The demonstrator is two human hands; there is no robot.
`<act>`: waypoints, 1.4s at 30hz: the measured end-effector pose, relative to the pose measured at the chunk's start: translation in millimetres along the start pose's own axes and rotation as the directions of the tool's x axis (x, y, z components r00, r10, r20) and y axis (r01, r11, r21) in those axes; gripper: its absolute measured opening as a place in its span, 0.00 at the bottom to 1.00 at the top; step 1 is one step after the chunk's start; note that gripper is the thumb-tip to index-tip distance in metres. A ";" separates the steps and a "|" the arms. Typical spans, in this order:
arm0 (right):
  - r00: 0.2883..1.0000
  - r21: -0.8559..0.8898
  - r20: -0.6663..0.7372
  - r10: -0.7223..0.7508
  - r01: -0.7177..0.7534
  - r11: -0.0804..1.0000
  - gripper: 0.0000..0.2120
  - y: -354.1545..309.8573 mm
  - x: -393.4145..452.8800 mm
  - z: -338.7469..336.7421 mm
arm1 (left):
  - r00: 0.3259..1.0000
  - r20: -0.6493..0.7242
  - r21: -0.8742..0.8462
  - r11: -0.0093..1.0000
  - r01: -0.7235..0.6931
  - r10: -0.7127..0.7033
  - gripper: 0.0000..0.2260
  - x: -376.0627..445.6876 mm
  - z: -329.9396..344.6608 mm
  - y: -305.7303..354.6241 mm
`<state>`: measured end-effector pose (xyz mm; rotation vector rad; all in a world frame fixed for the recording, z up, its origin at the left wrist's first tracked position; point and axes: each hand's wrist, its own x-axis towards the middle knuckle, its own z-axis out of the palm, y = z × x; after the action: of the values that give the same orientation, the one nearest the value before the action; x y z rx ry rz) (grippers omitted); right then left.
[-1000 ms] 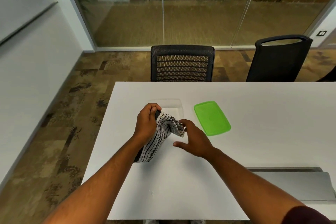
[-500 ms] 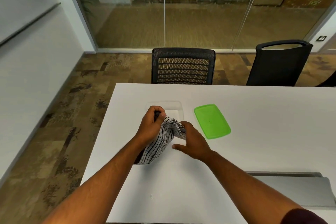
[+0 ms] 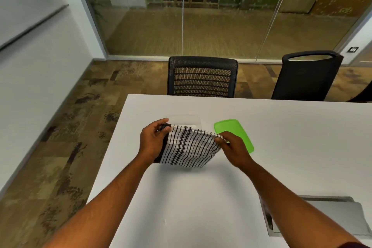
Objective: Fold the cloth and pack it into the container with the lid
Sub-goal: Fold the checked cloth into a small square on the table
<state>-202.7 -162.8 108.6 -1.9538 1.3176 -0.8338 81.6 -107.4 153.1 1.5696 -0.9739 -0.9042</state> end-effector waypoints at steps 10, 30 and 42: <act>0.925 0.552 0.047 0.378 -0.340 0.762 0.17 -18.9 0.9 -18.7 | 0.992 0.116 -0.129 0.990 0.061 -0.046 0.06 0.9 9.7 -7.8; 0.867 0.686 0.338 0.366 -0.493 0.535 0.15 -1.5 -24.5 13.2 | 0.899 0.171 -0.522 0.737 0.429 -0.402 0.21 -3.0 -3.6 -30.7; 0.845 0.289 0.034 0.534 -0.520 0.804 0.17 9.9 -28.6 9.7 | 0.797 0.399 -0.052 0.857 0.513 -0.453 0.09 -21.0 -7.6 -57.0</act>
<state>-209.0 -137.4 90.6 -1.2467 1.5656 -0.7395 88.4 -77.4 100.2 1.5657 -0.7312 -1.6543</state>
